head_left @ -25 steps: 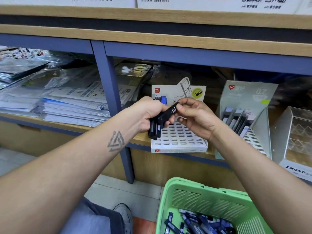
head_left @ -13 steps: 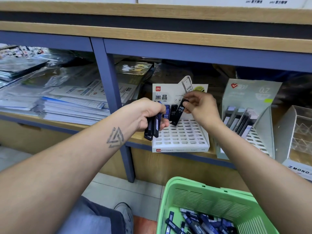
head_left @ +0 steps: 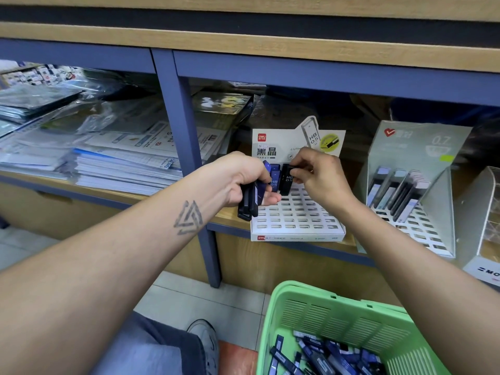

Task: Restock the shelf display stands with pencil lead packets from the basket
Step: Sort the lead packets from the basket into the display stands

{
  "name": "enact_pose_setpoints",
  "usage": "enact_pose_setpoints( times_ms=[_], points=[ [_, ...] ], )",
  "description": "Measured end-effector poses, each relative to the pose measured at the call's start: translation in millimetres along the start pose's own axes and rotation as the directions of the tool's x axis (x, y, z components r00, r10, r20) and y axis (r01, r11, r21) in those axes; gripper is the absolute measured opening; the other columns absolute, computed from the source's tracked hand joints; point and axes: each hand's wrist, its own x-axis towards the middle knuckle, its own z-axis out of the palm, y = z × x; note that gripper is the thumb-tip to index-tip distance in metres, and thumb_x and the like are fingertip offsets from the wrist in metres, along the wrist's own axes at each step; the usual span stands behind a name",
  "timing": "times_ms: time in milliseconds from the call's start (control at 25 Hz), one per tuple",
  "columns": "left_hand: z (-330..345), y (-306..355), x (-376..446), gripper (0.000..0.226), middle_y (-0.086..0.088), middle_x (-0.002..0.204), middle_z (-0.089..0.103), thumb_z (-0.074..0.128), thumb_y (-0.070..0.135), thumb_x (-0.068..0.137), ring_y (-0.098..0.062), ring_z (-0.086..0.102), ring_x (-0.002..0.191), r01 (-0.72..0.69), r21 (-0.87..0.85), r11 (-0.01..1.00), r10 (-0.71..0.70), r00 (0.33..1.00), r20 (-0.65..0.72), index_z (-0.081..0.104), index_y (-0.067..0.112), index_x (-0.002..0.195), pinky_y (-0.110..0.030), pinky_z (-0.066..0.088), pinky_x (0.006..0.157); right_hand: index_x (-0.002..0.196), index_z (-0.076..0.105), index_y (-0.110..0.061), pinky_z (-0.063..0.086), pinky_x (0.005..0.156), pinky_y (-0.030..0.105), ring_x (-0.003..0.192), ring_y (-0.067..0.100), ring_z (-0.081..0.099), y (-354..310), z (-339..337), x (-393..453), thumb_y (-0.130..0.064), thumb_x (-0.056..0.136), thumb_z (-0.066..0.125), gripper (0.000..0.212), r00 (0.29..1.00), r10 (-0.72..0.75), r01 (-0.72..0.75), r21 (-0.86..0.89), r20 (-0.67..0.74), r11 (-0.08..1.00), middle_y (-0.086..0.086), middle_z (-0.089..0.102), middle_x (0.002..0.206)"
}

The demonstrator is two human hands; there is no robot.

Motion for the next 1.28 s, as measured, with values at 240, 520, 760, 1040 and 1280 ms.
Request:
enact_pose_setpoints(
  times_ms=[240, 520, 760, 1040, 1280],
  points=[
    [6.7, -3.2, -2.5, 0.008, -0.026, 0.081, 0.060, 0.051, -0.010, 0.097, -0.034, 0.068, 0.067, -0.045, -0.026, 0.999, 0.046, 0.997, 0.061, 0.053, -0.005, 0.103, -0.041, 0.059, 0.058, 0.111, 0.076, -0.014, 0.050, 0.079, 0.036, 0.103, 0.021, 0.056, 0.4, 3.7, -0.1, -0.013, 0.094, 0.065, 0.020, 0.993, -0.119, 0.117, -0.365, 0.015, 0.924, 0.001, 0.061, 0.105],
    [16.1, -5.7, -4.7, 0.012, -0.020, 0.063, 0.065, 0.055, -0.008, 0.096, -0.034, 0.069, 0.064, -0.114, -0.032, 0.993, 0.117, 0.989, 0.088, 0.059, -0.004, 0.086, -0.045, 0.060, 0.063, 0.099, 0.072, -0.003, 0.051, 0.057, 0.024, 0.063, 0.016, 0.064, -34.2, -18.1, -5.3, -0.002, 0.092, 0.068, 0.009, 0.903, 0.296, -0.423, 0.522, 0.312, 0.740, 0.013, 0.070, 0.079],
    [9.1, -7.2, 1.6, 0.012, -0.026, 0.080, 0.065, 0.049, 0.003, 0.103, -0.042, 0.071, 0.087, 0.001, -0.056, 0.998, 0.005, 0.994, 0.107, 0.054, -0.007, 0.105, -0.048, 0.061, 0.070, 0.098, 0.069, -0.002, 0.055, 0.061, 0.025, 0.061, 0.016, 0.064, -24.7, -21.9, 0.6, 0.005, 0.090, 0.067, 0.010, 0.901, 0.435, -0.337, 0.633, 0.000, 0.697, 0.010, 0.070, 0.074],
    [-4.2, -6.9, 6.3, 0.016, 0.002, 0.043, 0.043, 0.071, 0.021, 0.092, -0.008, 0.038, 0.035, 0.006, 0.105, 0.994, -0.008, 1.000, 0.014, 0.060, 0.013, 0.085, -0.015, 0.036, 0.036, 0.091, 0.068, -0.020, 0.053, 0.073, 0.018, 0.080, 0.004, 0.064, -29.9, -0.5, -6.1, -0.004, 0.087, 0.074, 0.017, 0.996, 0.022, -0.015, 0.072, -0.089, 0.997, -0.008, 0.068, 0.085],
    [-11.4, -8.7, 7.1, 0.015, -0.002, 0.049, 0.043, 0.054, 0.007, 0.091, -0.011, 0.039, 0.040, 0.091, -0.006, 0.996, -0.091, 0.995, 0.029, 0.051, 0.010, 0.076, -0.016, 0.037, 0.038, 0.097, 0.069, -0.017, 0.053, 0.077, 0.028, 0.084, 0.011, 0.064, -30.3, 10.1, -10.5, -0.006, 0.089, 0.072, 0.014, 0.999, -0.031, 0.030, -0.071, -0.018, 0.997, -0.008, 0.068, 0.086]
  ],
)
